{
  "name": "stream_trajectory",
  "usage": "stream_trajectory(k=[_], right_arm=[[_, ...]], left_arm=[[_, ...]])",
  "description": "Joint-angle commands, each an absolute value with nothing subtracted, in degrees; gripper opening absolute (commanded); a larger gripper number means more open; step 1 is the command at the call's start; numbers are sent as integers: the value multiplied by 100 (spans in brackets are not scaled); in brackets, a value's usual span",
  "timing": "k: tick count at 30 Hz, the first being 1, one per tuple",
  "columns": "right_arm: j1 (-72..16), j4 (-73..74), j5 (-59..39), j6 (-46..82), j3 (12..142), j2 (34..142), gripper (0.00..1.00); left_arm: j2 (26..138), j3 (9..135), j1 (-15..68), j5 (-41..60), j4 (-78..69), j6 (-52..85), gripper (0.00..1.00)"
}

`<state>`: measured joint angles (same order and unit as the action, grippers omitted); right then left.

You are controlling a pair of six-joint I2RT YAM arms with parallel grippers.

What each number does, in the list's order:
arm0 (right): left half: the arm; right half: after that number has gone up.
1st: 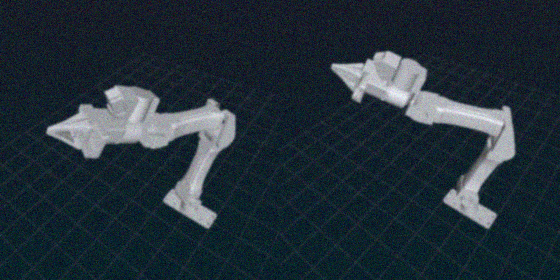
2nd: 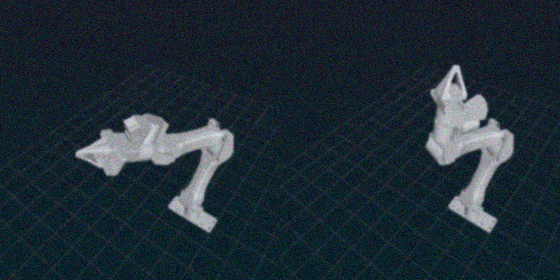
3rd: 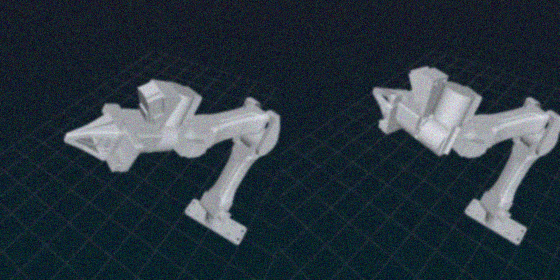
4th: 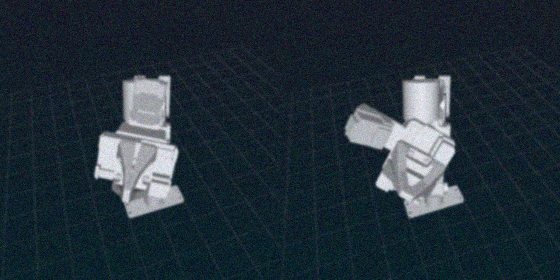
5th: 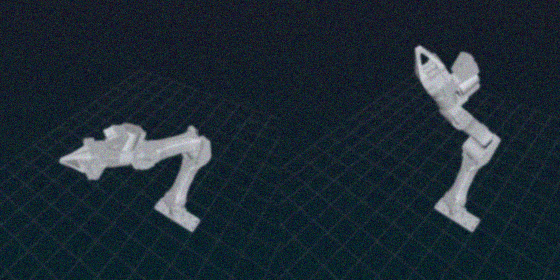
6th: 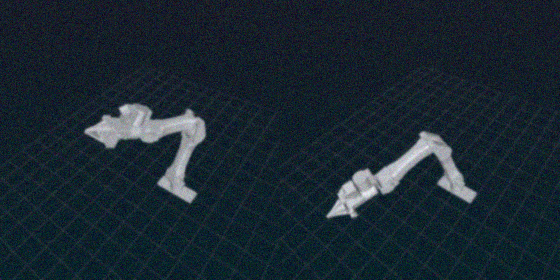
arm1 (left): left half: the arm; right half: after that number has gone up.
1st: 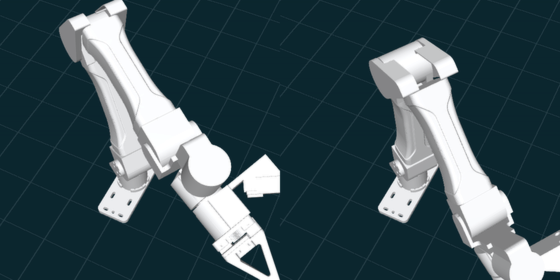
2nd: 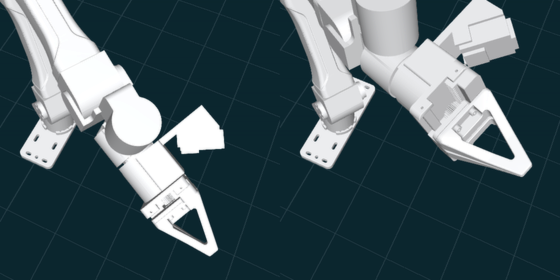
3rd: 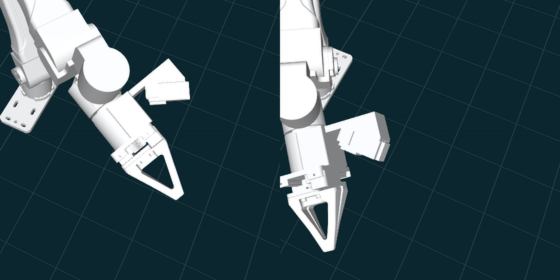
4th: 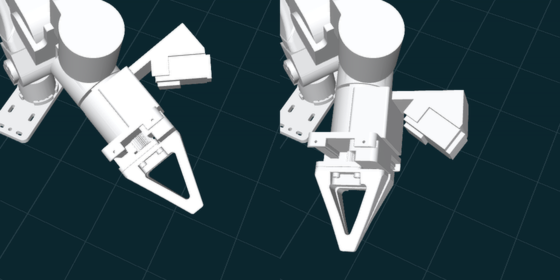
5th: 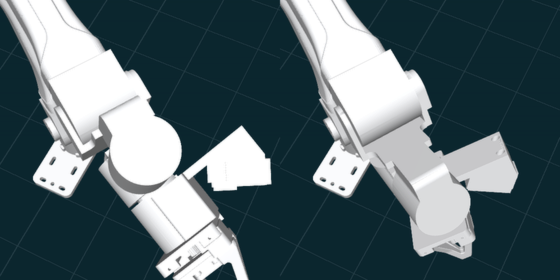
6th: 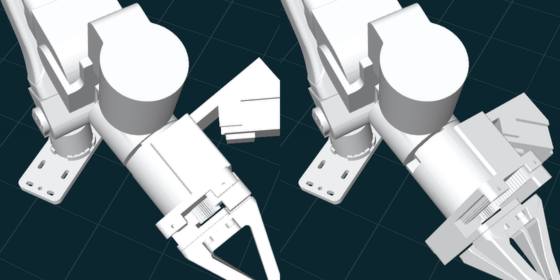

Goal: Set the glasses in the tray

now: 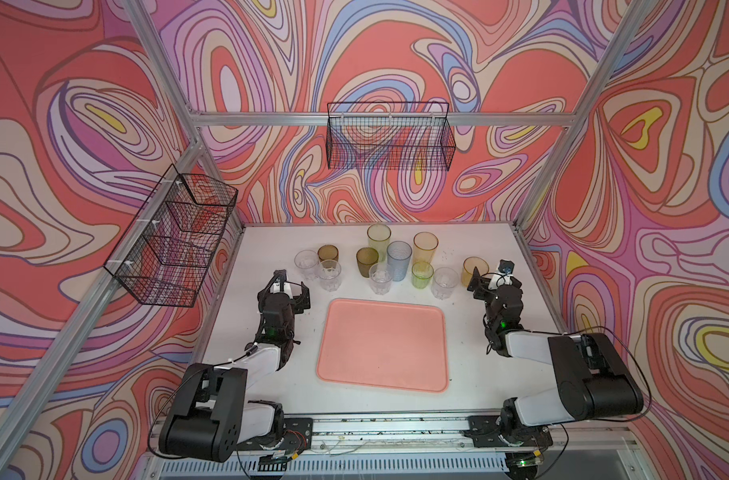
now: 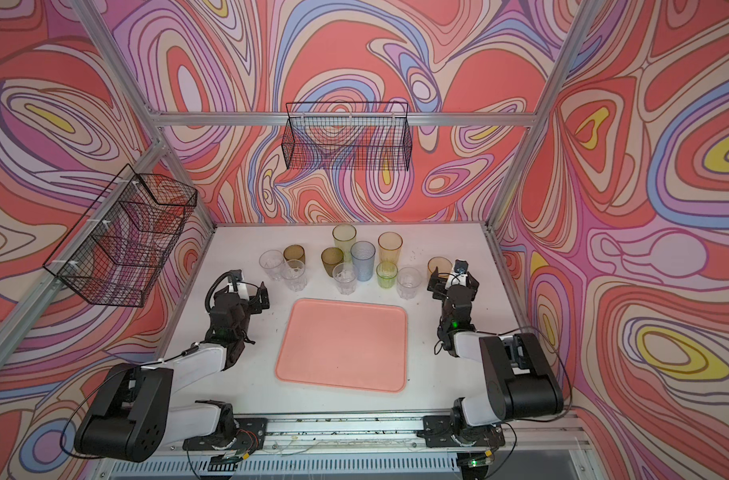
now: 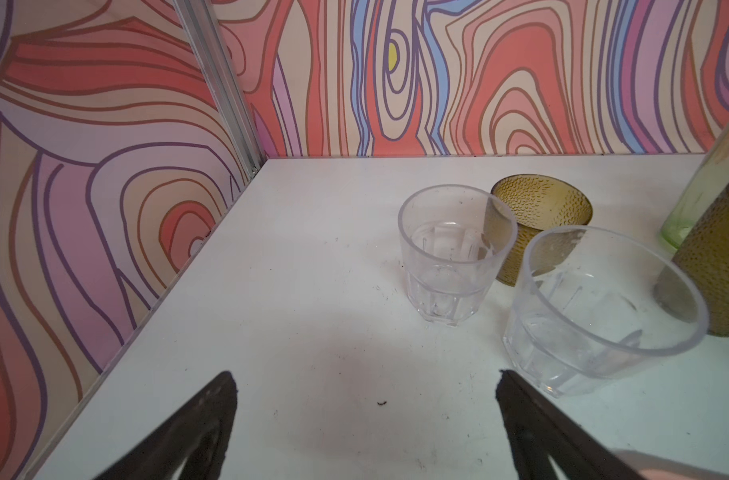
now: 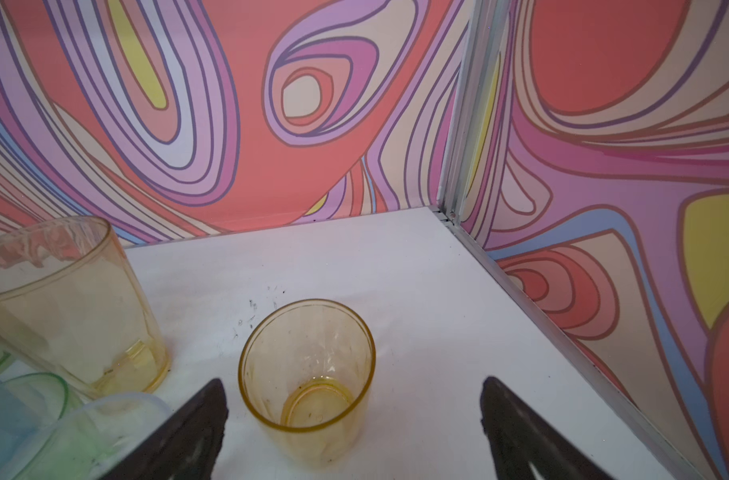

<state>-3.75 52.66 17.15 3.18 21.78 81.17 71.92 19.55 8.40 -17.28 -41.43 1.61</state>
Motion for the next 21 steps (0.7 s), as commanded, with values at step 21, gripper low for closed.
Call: stream_trajectory(k=[21], right_arm=[[-395, -1001, -617, 2766, 3124, 4659, 99]], left_arm=[[6881, 5017, 1002, -2251, 1455, 2684, 100]])
